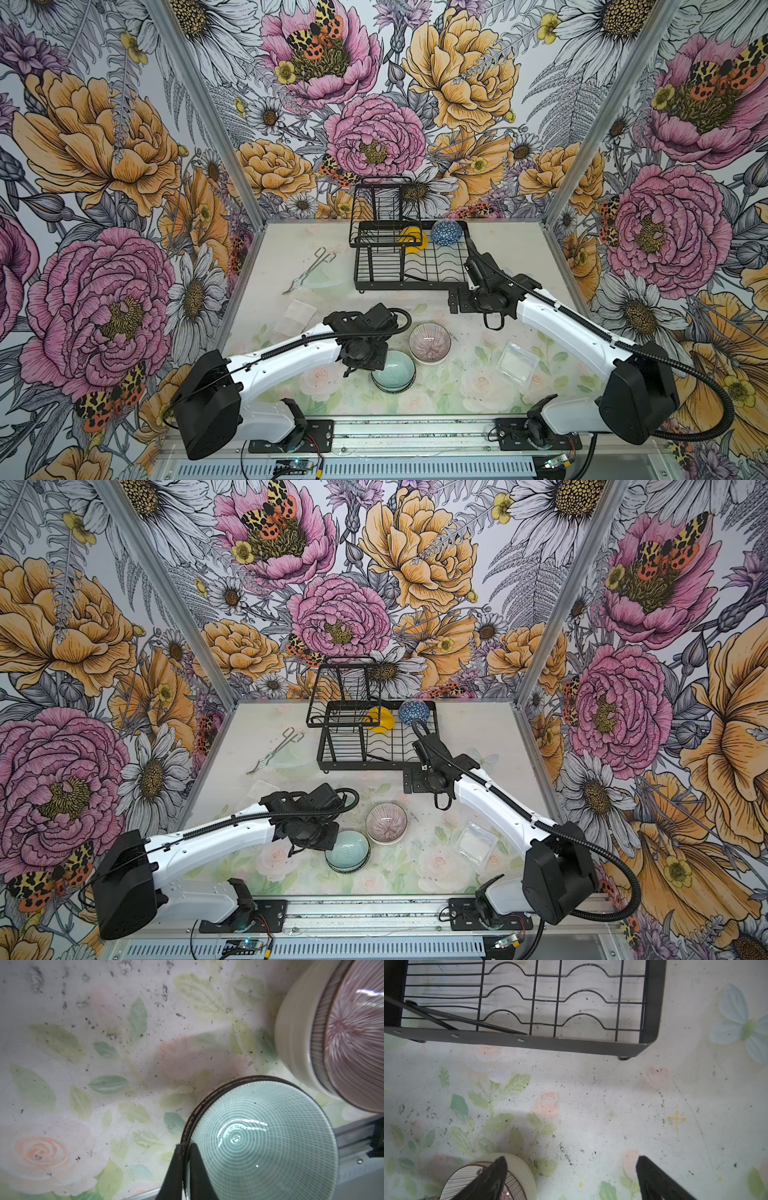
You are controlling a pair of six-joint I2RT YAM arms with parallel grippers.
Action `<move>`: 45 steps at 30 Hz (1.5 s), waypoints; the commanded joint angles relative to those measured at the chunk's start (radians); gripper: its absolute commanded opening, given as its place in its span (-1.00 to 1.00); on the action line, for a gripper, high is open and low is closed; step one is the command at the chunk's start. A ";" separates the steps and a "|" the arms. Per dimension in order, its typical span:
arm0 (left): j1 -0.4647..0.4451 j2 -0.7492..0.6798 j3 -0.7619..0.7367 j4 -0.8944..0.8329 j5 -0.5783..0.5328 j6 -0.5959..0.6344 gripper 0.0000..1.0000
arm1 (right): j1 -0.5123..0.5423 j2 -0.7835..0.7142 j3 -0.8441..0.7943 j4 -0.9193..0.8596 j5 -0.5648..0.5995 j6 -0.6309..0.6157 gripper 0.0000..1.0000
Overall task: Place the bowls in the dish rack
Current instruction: 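Grasp the green striped bowl rim with the left gripper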
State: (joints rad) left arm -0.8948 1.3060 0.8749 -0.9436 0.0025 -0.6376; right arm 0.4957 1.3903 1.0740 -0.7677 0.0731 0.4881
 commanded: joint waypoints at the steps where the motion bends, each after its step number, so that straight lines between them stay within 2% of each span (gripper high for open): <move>1: 0.000 -0.011 0.006 -0.010 -0.022 0.009 -0.86 | -0.008 0.007 0.012 0.005 -0.010 -0.011 0.96; 9: 0.015 -0.033 0.030 -0.029 -0.045 0.027 -1.00 | -0.008 0.004 0.004 0.008 -0.013 -0.011 0.97; 31: 0.027 -0.063 0.083 -0.035 -0.060 0.041 -1.00 | -0.008 -0.006 -0.011 0.013 -0.017 -0.010 0.96; 37: 0.018 -0.059 0.099 -0.031 -0.065 0.029 -1.00 | -0.008 -0.014 -0.023 0.020 -0.019 -0.008 0.96; 45: -0.037 -0.026 0.131 -0.025 -0.088 0.000 -1.00 | -0.008 -0.057 -0.047 0.029 -0.022 -0.005 0.96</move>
State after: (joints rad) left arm -0.9146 1.2732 0.9653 -0.9985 -0.0532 -0.6056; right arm 0.4957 1.3735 1.0370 -0.7654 0.0544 0.4847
